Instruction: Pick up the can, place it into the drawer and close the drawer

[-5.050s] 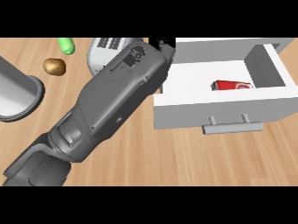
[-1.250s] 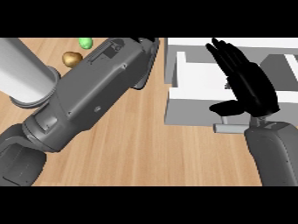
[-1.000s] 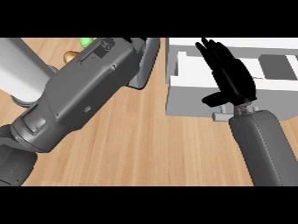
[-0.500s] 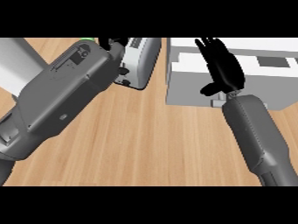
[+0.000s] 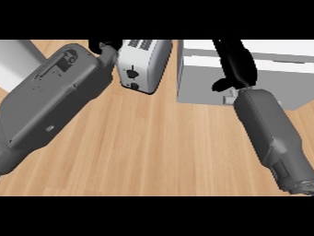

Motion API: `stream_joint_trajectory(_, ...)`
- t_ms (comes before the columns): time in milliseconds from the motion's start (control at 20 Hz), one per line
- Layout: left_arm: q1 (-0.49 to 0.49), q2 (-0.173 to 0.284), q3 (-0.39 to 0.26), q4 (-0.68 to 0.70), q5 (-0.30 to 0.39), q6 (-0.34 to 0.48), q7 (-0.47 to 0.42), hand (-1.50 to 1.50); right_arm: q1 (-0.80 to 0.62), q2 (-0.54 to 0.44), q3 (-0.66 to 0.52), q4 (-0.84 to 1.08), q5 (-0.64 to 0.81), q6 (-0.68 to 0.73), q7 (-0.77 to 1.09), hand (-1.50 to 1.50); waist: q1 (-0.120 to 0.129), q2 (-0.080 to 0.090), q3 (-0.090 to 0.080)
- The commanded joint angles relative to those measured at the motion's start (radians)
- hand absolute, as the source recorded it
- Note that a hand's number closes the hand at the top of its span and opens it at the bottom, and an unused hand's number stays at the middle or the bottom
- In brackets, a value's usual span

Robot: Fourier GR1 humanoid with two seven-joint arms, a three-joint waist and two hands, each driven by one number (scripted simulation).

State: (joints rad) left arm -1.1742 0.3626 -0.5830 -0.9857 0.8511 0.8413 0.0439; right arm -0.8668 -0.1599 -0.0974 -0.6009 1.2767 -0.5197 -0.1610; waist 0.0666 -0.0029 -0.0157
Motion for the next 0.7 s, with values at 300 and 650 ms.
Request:
stream_joint_trajectory(300, 0.024, 0.037, 0.011, -0.057, -0.038, -0.001, 0.041, -1.50, -0.201, -0.042, -0.085, 0.251, 0.002, -0.116, 0.025, -1.50, 0.008, 0.031, 0.018)
stream_joint_trajectory(650, 0.067, 0.077, 0.023, -0.171, -0.040, 0.002, 0.070, -1.50, -0.286, -0.091, -0.097, 0.343, 0.025, -0.121, 0.051, -1.50, 0.045, 0.032, 0.018)
